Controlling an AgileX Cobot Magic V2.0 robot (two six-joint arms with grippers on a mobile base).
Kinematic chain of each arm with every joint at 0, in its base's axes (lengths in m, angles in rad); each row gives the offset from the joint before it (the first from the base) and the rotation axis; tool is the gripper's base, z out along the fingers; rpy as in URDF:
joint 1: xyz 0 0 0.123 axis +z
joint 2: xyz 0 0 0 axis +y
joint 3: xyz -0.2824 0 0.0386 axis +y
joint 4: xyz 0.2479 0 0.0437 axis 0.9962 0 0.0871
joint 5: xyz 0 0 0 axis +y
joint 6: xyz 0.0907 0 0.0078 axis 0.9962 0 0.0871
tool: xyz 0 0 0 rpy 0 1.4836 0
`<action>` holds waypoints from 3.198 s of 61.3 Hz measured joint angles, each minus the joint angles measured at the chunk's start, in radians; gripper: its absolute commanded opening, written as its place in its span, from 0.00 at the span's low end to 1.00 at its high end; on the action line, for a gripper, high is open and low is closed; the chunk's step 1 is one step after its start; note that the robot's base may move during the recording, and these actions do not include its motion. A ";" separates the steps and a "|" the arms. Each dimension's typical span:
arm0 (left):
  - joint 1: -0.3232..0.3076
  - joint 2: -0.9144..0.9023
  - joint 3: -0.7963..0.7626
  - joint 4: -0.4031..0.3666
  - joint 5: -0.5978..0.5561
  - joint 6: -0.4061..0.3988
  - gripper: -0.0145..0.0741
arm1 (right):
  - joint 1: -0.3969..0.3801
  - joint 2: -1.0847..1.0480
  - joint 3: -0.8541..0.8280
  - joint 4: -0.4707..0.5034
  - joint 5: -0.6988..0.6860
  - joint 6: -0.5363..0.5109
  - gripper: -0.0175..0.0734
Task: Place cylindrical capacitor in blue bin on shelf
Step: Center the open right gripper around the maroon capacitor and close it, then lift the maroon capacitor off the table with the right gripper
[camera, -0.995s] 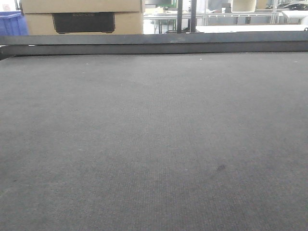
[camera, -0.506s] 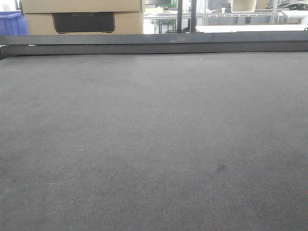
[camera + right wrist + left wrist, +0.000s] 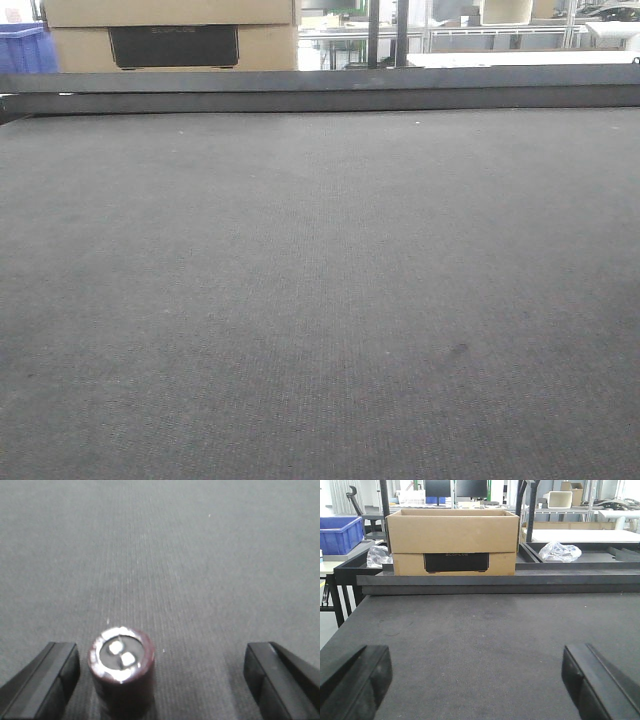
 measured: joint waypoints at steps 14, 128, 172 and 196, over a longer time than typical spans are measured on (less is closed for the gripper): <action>0.000 0.000 0.000 0.000 0.000 0.000 0.84 | 0.000 0.027 -0.006 -0.017 -0.028 0.000 0.82; 0.000 0.000 0.114 0.000 0.012 0.000 0.84 | 0.002 -0.468 -0.110 -0.051 0.312 0.000 0.02; 0.000 0.112 0.580 -0.189 -0.570 0.000 0.84 | 0.002 -0.778 -0.731 -0.154 1.297 0.000 0.01; 0.000 0.559 0.581 -0.197 -0.816 0.000 0.84 | 0.002 -0.778 -0.731 -0.154 1.308 0.000 0.01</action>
